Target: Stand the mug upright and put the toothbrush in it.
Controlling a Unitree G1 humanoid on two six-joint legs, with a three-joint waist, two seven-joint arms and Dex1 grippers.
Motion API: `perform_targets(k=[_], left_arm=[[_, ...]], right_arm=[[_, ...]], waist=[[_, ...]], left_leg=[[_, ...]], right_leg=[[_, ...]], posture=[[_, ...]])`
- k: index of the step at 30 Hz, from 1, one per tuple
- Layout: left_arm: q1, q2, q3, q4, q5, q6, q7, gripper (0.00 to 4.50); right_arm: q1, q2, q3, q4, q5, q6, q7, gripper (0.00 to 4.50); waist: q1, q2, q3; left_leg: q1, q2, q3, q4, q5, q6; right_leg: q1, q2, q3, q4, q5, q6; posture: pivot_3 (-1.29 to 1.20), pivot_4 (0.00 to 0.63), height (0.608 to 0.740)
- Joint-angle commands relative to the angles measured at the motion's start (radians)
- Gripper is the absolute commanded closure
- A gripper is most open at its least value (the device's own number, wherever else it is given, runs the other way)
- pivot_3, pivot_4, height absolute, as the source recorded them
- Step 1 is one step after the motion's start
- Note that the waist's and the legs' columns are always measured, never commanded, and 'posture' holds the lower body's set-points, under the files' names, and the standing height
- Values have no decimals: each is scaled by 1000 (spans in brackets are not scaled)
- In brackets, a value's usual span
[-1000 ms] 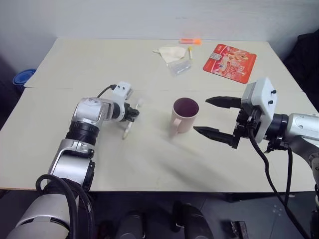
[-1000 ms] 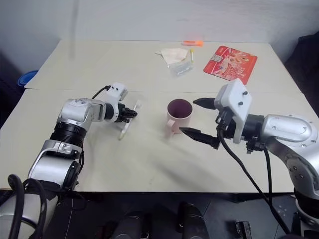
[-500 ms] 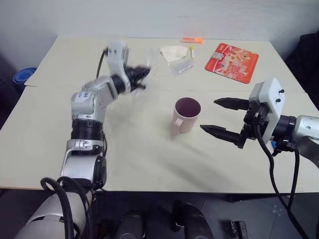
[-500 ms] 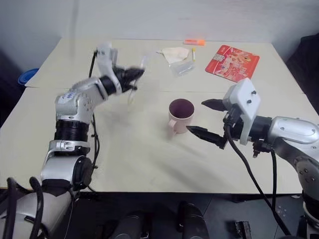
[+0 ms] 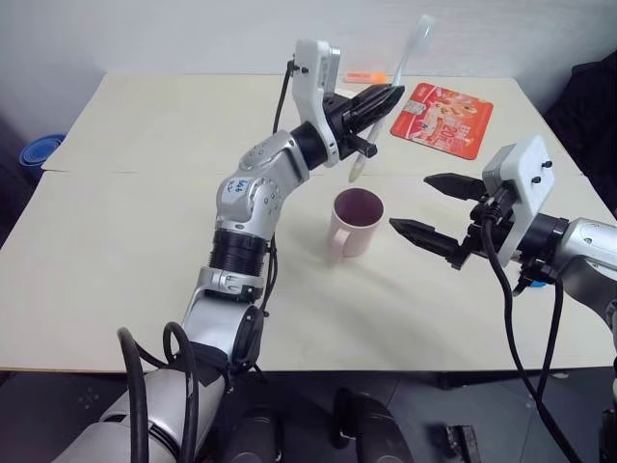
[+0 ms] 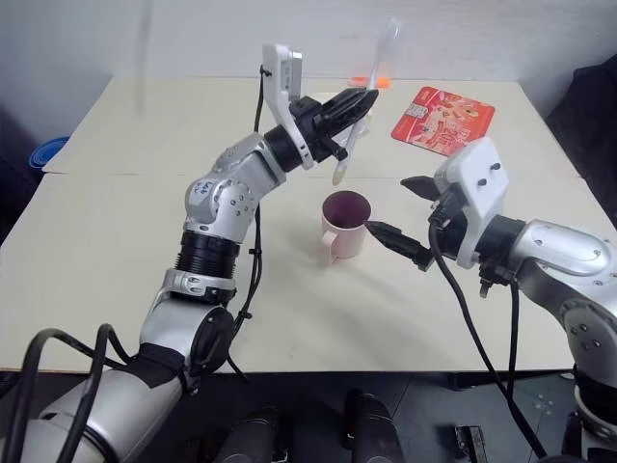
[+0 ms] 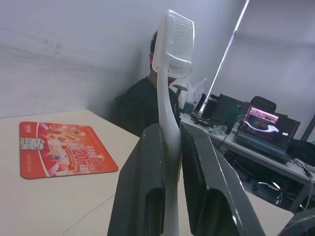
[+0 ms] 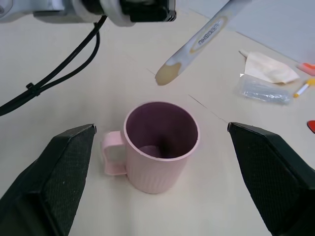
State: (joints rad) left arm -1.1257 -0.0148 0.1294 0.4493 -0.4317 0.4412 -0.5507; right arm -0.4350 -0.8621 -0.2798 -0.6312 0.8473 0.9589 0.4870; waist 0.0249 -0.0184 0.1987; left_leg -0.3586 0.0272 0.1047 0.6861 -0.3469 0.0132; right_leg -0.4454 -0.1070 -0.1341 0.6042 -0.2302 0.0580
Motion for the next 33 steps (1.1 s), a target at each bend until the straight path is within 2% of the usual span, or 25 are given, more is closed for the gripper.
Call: perform_targets(k=[1, 3, 9, 11, 15, 17, 20, 23, 25, 27, 30, 33], left_arm=[[-1, -18, -2, -2, -26, -3, -15, 4313], [6, -19, -5, 4, -28, 3, -25, 3572], [58, -13, -14, -71, -52, 48, -44, 1846], [79, -5, -5, -114, -67, 70, -35, 1372], [126, 44, 8, -237, -97, 144, -17, 99], [155, 90, 1, -317, -119, 190, -39, 40], [207, 261, -29, -450, -125, 238, -159, 40], [269, 504, -59, -518, -110, 224, -368, 40], [345, 732, -73, -525, -57, 128, -578, 40], [403, 881, -74, -511, -22, 47, -699, 40], [469, 1007, -51, -483, -11, -22, -786, 40], [494, 1037, -30, -485, -9, -48, -789, 40]], right_arm=[[16, -20, -52, -56, 26, 11, -18, 0], [23, -27, -67, -63, 37, 17, -18, 0], [29, -41, -74, -56, 38, 9, -14, 0], [23, -37, -60, -49, 32, 0, -12, 0], [27, -45, -44, -32, 17, -19, 18, 0], [36, -53, -45, -20, 5, -32, 40, 0], [46, -70, -56, 39, -9, -65, 108, 0], [66, -96, -83, 108, 8, -83, 209, 0], [129, -153, -114, 157, 13, -92, 342, 0], [194, -205, -135, 198, -5, -111, 443, 0], [252, -245, -152, 271, -41, -149, 523, 0], [241, -240, -145, 332, -63, -172, 537, 0]], waist=[[1, 0, 0], [1, 0, 0], [1, 0, 0], [0, 0, 0], [-1, 0, 0], [-2, 0, 0], [-3, 0, 0], [-5, 0, 0], [-5, 1, 0], [-4, 1, 0], [4, 1, 0], [6, 1, 0]], left_leg=[[0, 0, 0, 0, 0, 0], [-1, 0, 0, 0, 0, 0], [-1, 0, -1, 0, -1, 1], [-1, 0, -1, 0, -1, 1], [-1, 0, -1, 0, 0, 1], [-1, 0, -1, 0, 0, 1], [-1, 1, 0, 0, 0, 1], [0, 2, 1, 0, -1, 0], [1, 2, 1, 0, -1, -1], [0, 4, 2, 0, -2, -2], [0, 5, 2, 0, -3, -2], [0, 4, 1, 3, -4, 1]], right_leg=[[0, 0, 0, 0, 0, 0], [0, 0, 0, -1, 0, 0], [0, 0, 0, -2, 0, 1], [0, 0, 0, -2, 1, 1], [0, 0, 1, -2, 1, 1], [0, 1, 2, -2, 1, 1], [0, 2, 2, -1, 1, 0], [0, 4, 2, -1, 1, 0], [0, 5, 2, -2, 0, 0], [-1, 7, 2, -2, 0, -2], [-1, 8, 2, -3, -1, -2], [0, 5, 2, -7, 0, -1]], posture=[[0, 150, 740], [0, 150, 740], [0, 150, 740], [0, 150, 740], [0, 150, 740], [0, 150, 740], [0, 150, 740], [0, 150, 740], [0, 150, 740], [0, 150, 740], [0, 150, 740], [0, 150, 740]])
